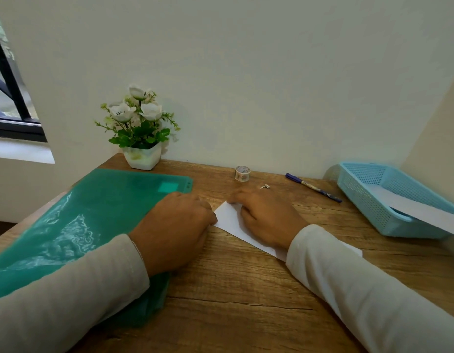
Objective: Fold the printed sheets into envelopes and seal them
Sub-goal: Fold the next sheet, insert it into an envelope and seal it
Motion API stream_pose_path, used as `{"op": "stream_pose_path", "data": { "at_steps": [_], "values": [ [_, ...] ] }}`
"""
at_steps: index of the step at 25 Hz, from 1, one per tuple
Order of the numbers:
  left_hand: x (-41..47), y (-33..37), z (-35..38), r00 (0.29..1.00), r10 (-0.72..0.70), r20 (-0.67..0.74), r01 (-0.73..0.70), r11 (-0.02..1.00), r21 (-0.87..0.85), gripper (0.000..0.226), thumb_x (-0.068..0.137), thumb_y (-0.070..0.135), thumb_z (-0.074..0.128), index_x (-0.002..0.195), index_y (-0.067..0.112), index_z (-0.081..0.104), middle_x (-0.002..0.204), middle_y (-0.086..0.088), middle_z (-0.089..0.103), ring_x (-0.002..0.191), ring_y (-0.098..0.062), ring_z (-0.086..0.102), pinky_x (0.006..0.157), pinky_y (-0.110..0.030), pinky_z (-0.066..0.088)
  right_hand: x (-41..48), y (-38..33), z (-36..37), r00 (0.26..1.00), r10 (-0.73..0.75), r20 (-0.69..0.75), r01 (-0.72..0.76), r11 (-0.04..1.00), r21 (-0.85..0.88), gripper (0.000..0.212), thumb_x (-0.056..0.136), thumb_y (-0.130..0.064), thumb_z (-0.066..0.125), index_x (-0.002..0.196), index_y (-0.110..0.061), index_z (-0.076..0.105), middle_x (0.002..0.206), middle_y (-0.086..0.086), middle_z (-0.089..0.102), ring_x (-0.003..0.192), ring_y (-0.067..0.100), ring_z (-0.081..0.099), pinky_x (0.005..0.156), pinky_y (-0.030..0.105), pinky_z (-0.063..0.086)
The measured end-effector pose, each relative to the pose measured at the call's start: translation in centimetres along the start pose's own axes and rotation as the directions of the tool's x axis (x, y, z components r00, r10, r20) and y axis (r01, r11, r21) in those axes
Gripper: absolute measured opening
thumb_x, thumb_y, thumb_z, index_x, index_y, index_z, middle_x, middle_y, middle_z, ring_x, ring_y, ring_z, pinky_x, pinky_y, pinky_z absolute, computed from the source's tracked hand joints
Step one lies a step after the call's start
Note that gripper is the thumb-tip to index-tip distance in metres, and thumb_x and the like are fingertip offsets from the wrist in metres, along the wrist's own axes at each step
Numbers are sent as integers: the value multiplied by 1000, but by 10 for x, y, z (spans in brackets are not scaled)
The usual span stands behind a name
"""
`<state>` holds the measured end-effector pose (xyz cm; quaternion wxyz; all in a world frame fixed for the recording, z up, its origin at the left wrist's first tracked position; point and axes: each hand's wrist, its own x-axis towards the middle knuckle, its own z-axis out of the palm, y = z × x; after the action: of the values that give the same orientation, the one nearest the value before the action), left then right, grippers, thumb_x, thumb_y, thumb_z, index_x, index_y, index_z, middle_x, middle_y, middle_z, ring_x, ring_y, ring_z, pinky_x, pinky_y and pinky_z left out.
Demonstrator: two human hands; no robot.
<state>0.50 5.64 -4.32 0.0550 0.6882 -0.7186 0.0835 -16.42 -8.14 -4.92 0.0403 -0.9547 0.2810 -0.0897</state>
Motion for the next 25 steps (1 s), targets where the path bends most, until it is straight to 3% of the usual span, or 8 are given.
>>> {"op": "stream_pose_path", "data": {
  "at_steps": [3,6,9,13,16,19,22,25],
  "values": [
    [-2,0,1,999,7,-33,-8,1000,-20,36,103,40,39,133,35,58,132,13,60,122,-7,50,112,-33,36,-19,-20,4,997,49,66,-37,983,-181,50,107,-49,28,146,-26,47,148,-1,53,130,22,50,109,42,42],
    [-3,-4,3,996,-2,-90,-4,998,-69,35,103,41,38,125,34,63,125,12,63,115,-7,53,105,-30,41,-46,-39,7,980,95,174,-77,991,-105,70,103,-65,20,162,-27,19,170,0,19,156,27,17,126,47,15],
    [-3,-7,6,992,-41,-120,29,995,-100,41,99,43,31,125,33,62,125,10,63,113,-9,54,100,-32,45,-56,-35,9,972,39,230,-32,999,-31,79,100,-71,19,164,-28,4,172,-5,-2,159,18,-4,128,43,0],
    [0,-7,11,995,-80,-53,73,988,-136,42,104,38,37,145,32,45,150,9,45,138,-11,39,118,-32,28,-44,-14,2,959,-147,241,133,988,74,69,103,-63,29,163,-32,14,172,-11,7,158,9,1,128,36,2],
    [0,-5,13,995,-88,50,94,988,-125,49,105,43,33,153,31,32,160,10,31,146,-9,26,121,-29,16,-39,-9,-2,953,-221,208,193,970,148,56,108,-52,32,161,-34,26,169,-14,19,156,4,9,125,30,7],
    [0,-5,12,993,-96,68,101,992,-70,54,103,52,29,154,31,30,160,10,31,147,-10,27,123,-33,19,-46,-10,2,988,-91,126,82,994,73,58,106,-57,26,160,-35,27,169,-12,21,156,9,14,127,36,13],
    [0,-5,12,995,-91,50,91,996,7,59,100,59,27,152,31,34,157,10,37,144,-12,33,122,-37,25,-54,-9,6,969,170,180,-163,985,-53,74,99,-70,17,163,-33,10,172,-5,6,159,18,1,129,46,3],
    [1,-5,12,992,-100,73,97,994,42,64,98,62,24,153,31,33,158,9,36,145,-14,33,121,-38,27,-48,-6,6,960,153,236,-142,988,-66,80,97,-74,14,164,-32,-1,172,-5,-7,158,18,-9,128,49,-3]
  ]
}}
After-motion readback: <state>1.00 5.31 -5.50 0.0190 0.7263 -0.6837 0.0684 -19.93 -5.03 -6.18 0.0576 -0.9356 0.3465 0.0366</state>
